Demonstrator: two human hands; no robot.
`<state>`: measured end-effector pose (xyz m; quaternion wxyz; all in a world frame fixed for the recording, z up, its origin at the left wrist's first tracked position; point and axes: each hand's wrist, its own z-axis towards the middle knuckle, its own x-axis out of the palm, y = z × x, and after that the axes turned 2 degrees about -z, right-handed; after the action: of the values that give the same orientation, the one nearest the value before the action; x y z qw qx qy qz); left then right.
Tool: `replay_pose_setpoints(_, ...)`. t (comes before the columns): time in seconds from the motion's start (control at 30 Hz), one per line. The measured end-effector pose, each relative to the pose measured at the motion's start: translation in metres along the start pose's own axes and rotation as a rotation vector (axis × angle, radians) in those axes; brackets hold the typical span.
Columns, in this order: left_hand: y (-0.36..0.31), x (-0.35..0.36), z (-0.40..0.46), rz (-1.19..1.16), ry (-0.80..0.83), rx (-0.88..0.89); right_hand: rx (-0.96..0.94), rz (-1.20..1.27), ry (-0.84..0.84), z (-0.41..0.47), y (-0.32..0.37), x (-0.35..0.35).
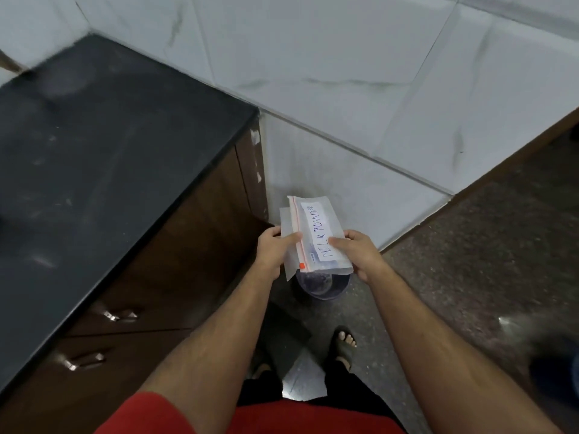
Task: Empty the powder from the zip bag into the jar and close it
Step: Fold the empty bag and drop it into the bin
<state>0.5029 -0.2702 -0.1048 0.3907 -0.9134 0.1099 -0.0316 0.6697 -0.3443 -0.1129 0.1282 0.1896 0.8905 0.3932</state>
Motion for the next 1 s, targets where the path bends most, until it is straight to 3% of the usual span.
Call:
replay_pose_setpoints(0.3,0.045,0.075,0.014,0.135,0.028,-0.183,0.073,-0.094,-0.037,0.054,-0.046,-0.061)
replay_pose_setpoints(0.53,0.087,0.1,0.051,0.215,-0.022,-0.171,0.146,-0.283,-0.023,0.093,-0.097,-0.079)
replay_pose_setpoints(1.0,0.236,0.109,0.229,0.429,0.131,-0.242,0.27,-0.339,-0.163,0.245,-0.26,-0.054)
